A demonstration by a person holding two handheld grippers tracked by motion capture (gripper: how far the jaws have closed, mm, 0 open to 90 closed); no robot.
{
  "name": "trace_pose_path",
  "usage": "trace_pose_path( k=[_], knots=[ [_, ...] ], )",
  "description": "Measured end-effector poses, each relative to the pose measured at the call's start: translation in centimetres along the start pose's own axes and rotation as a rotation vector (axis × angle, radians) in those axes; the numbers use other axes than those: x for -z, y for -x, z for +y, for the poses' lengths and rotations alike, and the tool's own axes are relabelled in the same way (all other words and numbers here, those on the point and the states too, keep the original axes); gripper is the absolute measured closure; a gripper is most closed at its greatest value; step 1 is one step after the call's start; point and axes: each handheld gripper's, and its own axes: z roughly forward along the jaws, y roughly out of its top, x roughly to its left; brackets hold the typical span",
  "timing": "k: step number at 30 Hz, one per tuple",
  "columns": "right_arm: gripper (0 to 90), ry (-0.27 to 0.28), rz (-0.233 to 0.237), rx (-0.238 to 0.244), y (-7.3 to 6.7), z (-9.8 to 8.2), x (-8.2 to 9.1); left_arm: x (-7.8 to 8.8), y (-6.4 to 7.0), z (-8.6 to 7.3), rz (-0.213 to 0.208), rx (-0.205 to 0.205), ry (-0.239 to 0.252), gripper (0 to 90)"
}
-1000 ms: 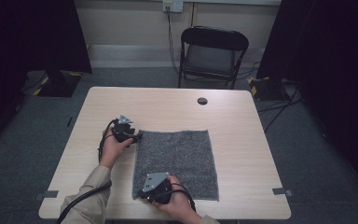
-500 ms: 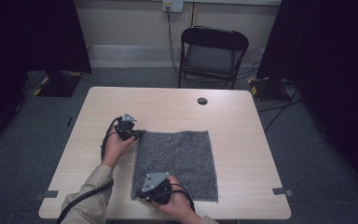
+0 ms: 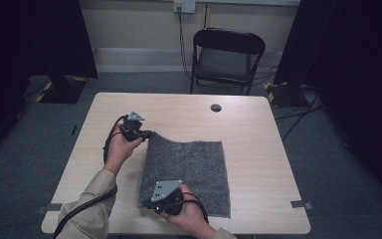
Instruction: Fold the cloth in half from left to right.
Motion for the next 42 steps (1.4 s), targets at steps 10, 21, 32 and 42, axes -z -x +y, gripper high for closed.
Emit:
trace_pose_path(
  k=[10,21,32,42],
  knots=[
    [90.0,0.039,0.020,-0.005,0.0,1.8,-0.1,2.6,-1.5,0.5,0.017,0.002,0.018,89.4],
    [90.0,0.078,0.030,0.035,-0.5,4.6,0.9,5.2,-2.0,1.8,0.020,-0.020,0.028,89.4],
    [90.0,0.125,0.024,0.039,-0.5,6.4,1.7,7.6,-2.0,4.0,0.042,-0.056,0.035,89.5],
    [90.0,0.146,0.013,0.013,-0.3,5.0,3.2,5.2,-0.6,4.4,-0.001,-0.061,0.028,89.4]
  ],
)
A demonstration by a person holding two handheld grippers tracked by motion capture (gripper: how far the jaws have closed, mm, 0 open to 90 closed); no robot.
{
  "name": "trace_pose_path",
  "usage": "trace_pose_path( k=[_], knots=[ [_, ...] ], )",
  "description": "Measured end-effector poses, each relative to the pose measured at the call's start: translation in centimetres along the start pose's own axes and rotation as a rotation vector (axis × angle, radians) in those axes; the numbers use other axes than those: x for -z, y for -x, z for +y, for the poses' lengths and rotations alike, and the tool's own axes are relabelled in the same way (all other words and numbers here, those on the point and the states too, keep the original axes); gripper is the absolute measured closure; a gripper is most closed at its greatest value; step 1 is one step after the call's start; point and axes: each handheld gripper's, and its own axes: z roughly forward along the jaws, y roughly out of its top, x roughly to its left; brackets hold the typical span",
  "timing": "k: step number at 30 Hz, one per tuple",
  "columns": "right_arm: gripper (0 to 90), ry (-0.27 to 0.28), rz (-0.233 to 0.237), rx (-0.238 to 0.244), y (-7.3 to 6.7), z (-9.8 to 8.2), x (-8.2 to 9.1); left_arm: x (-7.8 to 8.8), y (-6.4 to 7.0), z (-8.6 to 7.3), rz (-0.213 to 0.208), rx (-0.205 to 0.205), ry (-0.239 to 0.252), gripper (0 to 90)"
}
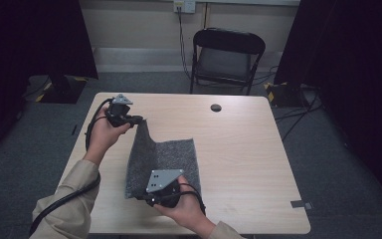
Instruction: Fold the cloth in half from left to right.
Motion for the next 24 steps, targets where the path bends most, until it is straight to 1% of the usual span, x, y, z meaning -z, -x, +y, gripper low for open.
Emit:
trace_pose_path(
  k=[4,5,6,12,16,19,21,24],
  knots=[
    [90.0,-0.001,-0.011,-0.012,0.1,-0.9,0.9,-1.0,0.8,0.4,-0.009,-0.009,-0.003,89.4],
    [90.0,-0.001,-0.011,-0.012,0.1,-0.9,0.9,-1.2,1.1,0.5,-0.009,-0.010,-0.002,89.4],
    [90.0,-0.002,-0.011,-0.010,0.2,-1.1,1.1,-1.5,1.3,0.6,-0.018,-0.009,-0.001,89.3],
    [90.0,-0.016,-0.027,-0.020,0.5,-2.0,2.0,-3.1,2.5,1.4,-0.031,-0.038,-0.015,89.1],
    [90.0,-0.021,-0.035,-0.038,0.7,-3.0,2.7,-4.2,3.1,1.6,-0.037,-0.042,-0.023,89.0],
    [90.0,-0.025,-0.041,-0.040,0.7,-3.3,2.9,-5.0,3.5,1.6,-0.046,-0.047,-0.032,89.0],
    [90.0,-0.029,-0.046,-0.039,0.7,-3.6,3.0,-5.5,3.8,1.6,-0.049,-0.041,-0.031,89.0],
    [90.0,-0.037,-0.051,-0.050,0.9,-4.2,3.3,-6.2,4.1,1.5,-0.052,-0.043,-0.037,89.0]
  ],
)
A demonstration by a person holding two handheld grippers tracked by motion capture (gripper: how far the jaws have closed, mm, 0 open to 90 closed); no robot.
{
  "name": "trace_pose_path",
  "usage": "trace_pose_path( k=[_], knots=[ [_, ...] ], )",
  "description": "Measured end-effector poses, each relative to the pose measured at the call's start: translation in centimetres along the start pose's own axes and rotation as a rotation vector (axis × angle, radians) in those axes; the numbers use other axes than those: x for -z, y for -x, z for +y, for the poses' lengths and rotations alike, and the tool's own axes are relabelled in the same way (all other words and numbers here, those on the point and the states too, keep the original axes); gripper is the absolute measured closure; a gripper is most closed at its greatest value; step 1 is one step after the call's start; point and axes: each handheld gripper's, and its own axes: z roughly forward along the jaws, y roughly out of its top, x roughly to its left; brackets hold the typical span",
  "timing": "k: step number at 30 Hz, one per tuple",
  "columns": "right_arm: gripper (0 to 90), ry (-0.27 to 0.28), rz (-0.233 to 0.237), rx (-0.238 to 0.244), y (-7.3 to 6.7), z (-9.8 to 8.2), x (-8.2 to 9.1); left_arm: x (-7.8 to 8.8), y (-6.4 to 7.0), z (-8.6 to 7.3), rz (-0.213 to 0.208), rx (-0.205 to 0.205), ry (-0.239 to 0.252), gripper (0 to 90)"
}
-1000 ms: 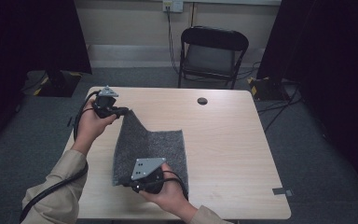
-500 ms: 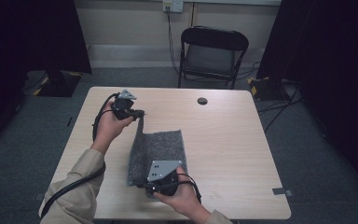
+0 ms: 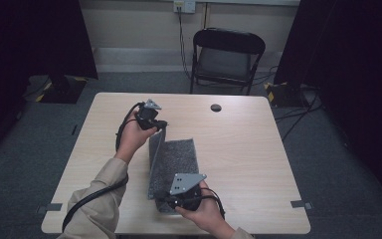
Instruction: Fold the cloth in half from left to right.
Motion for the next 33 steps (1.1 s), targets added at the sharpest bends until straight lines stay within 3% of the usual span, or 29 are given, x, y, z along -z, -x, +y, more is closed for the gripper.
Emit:
trace_pose_path(
  k=[13,33],
  knots=[
    [90.0,-0.013,-0.018,-0.016,0.4,-1.3,0.8,-1.9,0.8,0.2,-0.014,-0.014,-0.004,89.0],
    [89.7,-0.026,-0.030,-0.039,0.9,-3.5,2.0,-4.8,3.1,1.3,-0.054,-0.046,-0.014,89.0]
  ],
)
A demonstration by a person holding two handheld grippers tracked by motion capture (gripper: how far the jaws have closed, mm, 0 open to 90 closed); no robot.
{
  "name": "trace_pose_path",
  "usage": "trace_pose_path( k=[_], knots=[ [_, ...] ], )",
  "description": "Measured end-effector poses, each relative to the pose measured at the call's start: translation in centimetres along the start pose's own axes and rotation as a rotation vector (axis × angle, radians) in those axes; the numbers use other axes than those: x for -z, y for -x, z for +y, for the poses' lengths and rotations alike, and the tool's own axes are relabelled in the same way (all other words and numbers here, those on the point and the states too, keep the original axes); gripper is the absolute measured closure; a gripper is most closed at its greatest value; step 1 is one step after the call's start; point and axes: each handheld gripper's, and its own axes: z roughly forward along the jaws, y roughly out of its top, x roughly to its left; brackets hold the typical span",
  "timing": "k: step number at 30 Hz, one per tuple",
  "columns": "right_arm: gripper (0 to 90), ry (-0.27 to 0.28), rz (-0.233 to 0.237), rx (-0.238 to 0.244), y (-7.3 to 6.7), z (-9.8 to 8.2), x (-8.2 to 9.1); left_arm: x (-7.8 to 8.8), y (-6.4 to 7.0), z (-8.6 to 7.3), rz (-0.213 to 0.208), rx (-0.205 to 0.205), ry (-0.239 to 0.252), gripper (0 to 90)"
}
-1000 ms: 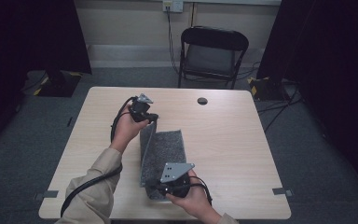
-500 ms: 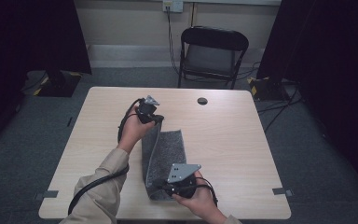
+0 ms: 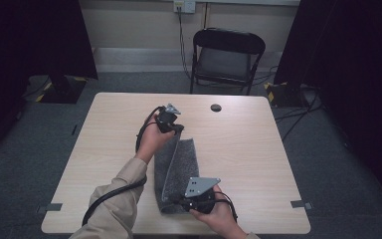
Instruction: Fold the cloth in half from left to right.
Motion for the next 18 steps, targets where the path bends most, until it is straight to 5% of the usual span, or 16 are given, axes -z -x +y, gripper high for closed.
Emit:
trace_pose_path(
  k=[18],
  knots=[
    [88.5,-0.024,0.008,-0.020,0.2,-1.1,-0.4,-2.0,0.6,-0.8,-0.011,0.011,-0.030,86.4]
  ],
)
